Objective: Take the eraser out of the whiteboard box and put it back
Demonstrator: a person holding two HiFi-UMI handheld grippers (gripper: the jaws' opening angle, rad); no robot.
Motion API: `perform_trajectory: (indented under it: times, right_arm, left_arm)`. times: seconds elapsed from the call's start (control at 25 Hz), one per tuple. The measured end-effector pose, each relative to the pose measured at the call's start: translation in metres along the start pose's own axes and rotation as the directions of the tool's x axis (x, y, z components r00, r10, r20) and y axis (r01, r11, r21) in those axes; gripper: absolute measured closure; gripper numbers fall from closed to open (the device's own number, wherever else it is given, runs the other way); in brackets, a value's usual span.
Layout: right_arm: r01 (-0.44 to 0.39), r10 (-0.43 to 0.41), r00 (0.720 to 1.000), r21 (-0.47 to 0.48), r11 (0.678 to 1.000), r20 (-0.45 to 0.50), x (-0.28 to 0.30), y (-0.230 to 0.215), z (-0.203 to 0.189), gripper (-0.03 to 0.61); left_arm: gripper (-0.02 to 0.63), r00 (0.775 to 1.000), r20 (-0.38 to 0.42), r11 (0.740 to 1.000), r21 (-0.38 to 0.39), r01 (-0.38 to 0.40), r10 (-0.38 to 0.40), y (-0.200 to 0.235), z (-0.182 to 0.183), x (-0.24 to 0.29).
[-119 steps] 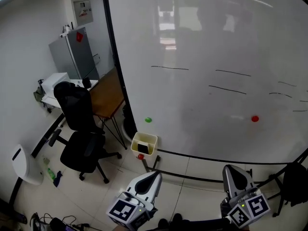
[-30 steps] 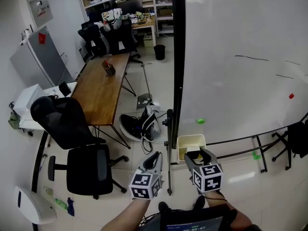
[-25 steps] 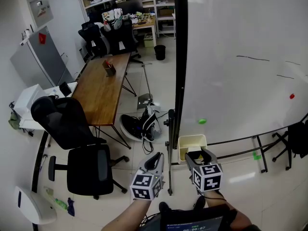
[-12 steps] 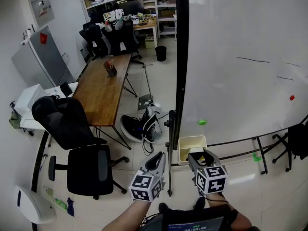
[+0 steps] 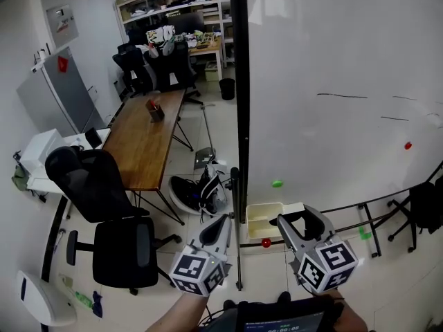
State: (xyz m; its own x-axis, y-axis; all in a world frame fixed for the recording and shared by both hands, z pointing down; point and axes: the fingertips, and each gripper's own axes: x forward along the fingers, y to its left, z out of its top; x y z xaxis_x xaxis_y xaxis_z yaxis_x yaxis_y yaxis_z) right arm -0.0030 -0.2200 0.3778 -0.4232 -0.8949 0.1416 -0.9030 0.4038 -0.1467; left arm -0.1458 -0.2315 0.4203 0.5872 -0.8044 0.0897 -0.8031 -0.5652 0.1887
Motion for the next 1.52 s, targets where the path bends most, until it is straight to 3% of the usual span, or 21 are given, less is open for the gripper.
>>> perform_trajectory:
  times: [0.24, 0.56, 1.52]
  right_arm:
    - [-0.055, 0.057, 0.992, -0.030, 0.998, 0.110, -0.038, 0.001, 0.061, 0.313]
    - [-0.084, 0.091, 0.983, -0.051, 0.995, 0.159, -0.064, -0.005, 0.086, 0.313]
    - [-0.146, 0.153, 0.979, -0.058, 0.988, 0.137, -0.068, 0.000, 0.086, 0.313]
  left_arm:
    - [0.601, 0.996, 0.085, 0.999, 0.047, 0.022, -0.026, -0.034, 0.050, -0.015]
    - [0.603, 0.989, 0.146, 0.994, 0.107, 0.013, -0.028, -0.065, 0.089, -0.029]
    - [0.604, 0.989, 0.150, 0.993, 0.115, -0.005, -0.012, -0.080, 0.090, -0.034]
